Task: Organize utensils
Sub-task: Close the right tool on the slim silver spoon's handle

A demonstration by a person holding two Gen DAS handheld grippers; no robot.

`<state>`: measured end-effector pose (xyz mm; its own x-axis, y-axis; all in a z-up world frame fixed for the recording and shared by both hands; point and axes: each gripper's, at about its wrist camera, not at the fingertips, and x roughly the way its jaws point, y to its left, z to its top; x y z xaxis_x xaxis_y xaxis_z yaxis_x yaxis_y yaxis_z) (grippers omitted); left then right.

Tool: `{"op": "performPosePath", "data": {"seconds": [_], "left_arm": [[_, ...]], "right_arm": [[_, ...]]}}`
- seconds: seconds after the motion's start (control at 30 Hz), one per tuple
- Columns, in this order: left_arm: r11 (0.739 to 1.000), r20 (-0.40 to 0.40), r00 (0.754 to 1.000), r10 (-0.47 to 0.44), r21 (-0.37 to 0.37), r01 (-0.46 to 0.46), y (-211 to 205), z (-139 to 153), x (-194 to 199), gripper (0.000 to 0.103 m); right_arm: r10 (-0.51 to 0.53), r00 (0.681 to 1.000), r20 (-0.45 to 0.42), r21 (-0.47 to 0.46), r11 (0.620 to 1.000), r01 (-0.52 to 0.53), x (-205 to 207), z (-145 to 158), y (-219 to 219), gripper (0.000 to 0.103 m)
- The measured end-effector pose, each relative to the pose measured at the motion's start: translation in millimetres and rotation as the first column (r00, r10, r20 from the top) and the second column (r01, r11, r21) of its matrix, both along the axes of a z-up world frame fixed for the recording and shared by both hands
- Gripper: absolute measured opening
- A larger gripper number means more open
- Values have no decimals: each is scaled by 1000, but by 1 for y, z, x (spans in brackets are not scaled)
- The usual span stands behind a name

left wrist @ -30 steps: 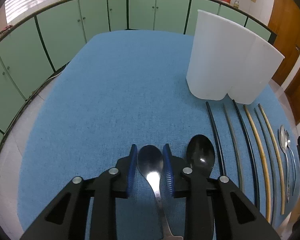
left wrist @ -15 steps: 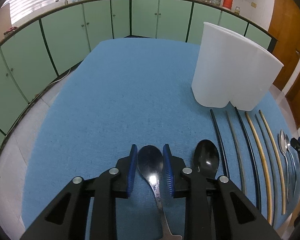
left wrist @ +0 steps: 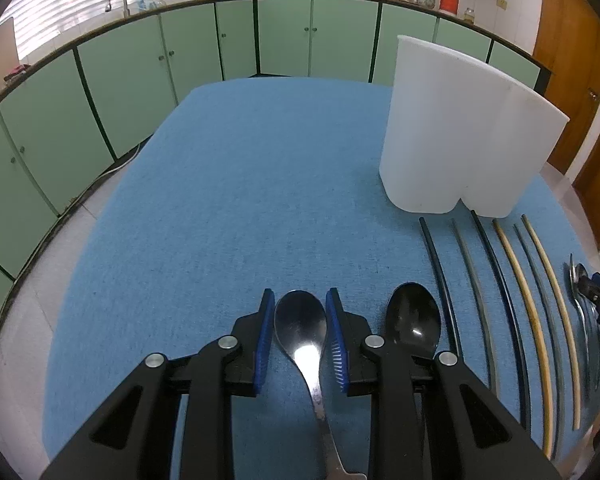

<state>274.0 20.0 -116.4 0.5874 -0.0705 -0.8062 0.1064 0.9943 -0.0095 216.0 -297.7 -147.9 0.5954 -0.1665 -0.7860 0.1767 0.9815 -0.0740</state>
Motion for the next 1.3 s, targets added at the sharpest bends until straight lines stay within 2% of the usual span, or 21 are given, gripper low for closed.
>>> {"op": "performPosePath", "data": {"seconds": [0.23, 0.33, 0.73, 0.83, 0.9, 1.03, 1.17, 1.3], "left_arm": [[1000, -1, 1000, -1, 6, 1, -1, -3, -2, 26], [1000, 0, 1000, 1, 8, -1, -1, -2, -1, 26], [1000, 6, 1000, -2, 15, 2, 0, -3, 0, 26], [1000, 8, 1000, -4, 16, 4, 0, -4, 0, 26], [1000, 9, 1000, -4, 15, 4, 0, -4, 0, 26], [1000, 12, 1000, -6, 16, 6, -1, -4, 0, 26], [1000, 25, 1000, -11, -3, 11, 1, -3, -1, 26], [999, 94, 995, -24, -25, 27, 3, 6, -11, 26]], "right_arm": [[17, 1000, -2, 0, 1000, -17, 3, 0, -1, 41], [35, 999, -13, -1, 999, -35, 3, -2, 6, 37], [50, 998, -24, -10, 999, -51, 6, -3, 16, 33], [54, 998, -31, -2, 999, -54, 8, -3, 14, 33], [58, 998, -34, 10, 998, -58, 11, -3, 11, 28], [57, 998, -35, 20, 998, -56, 13, -1, 6, 28], [46, 999, 13, 48, 998, -47, 6, 7, -2, 27], [55, 993, 101, 76, 995, -62, -8, 24, -8, 27]]}}
